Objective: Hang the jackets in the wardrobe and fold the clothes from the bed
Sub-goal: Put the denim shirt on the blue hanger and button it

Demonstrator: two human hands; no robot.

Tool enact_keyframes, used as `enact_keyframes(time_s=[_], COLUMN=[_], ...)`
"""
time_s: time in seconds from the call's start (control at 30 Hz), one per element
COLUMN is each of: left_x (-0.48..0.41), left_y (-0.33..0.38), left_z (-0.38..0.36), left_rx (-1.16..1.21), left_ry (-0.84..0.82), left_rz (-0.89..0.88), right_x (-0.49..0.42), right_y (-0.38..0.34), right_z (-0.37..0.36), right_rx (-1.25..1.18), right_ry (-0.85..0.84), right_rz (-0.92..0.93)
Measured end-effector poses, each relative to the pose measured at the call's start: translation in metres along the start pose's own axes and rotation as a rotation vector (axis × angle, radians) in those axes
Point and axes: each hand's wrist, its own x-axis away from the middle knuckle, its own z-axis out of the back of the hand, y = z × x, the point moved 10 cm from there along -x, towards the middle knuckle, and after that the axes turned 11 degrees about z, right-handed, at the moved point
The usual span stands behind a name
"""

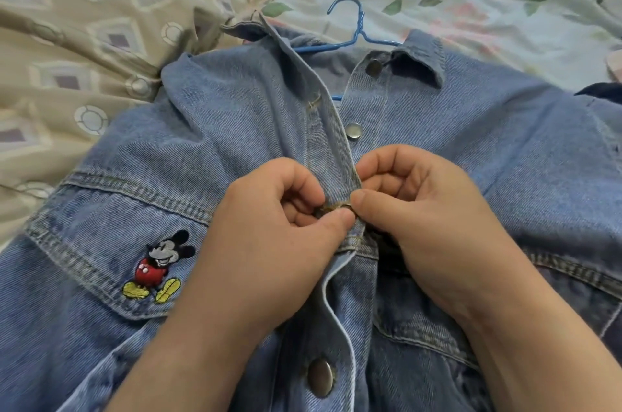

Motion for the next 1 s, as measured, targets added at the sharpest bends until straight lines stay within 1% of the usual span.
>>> enact_keyframes(time_s=[0.1, 0.2, 0.33, 0.43, 0.57, 0.7, 0.83, 1.0], left_x=[0.000, 0.002, 0.006, 0.006, 0.003, 0.000, 0.000, 0.000], left_y=[-0.002, -0.002, 0.001, 0.001, -0.005, -0.006, -0.006, -0.008], left_z=[-0.002, -0.004, -0.006, -0.008, -0.009, -0.008, -0.008, -0.008], left_rx=[-0.015, -0.057, -0.134, -0.158, -0.118, -0.054, -0.048, -0.022], left_ry=[0.014, 0.024, 0.052, 0.025, -0.017, -0.058, -0.077, -0.075], left_rz=[0.017, 0.013, -0.020, -0.030, -0.024, -0.023, -0.024, -0.028], right_x=[0.000, 0.000, 0.000, 0.001, 0.000, -0.001, -0.002, 0.001], right_y=[-0.003, 0.000, 0.007, 0.008, 0.009, 0.010, 0.015, 0.020], right_z=[-0.002, -0.002, -0.013, -0.017, -0.013, -0.010, -0.007, 0.007], right_rx=[0.040, 0.037, -0.086, -0.173, -0.218, -0.141, -0.175, 0.135], right_ry=[-0.010, -0.004, -0.079, -0.106, -0.068, -0.064, -0.033, 0.036], right_rz=[0.015, -0.012, -0.078, -0.114, -0.116, -0.092, -0.141, -0.139])
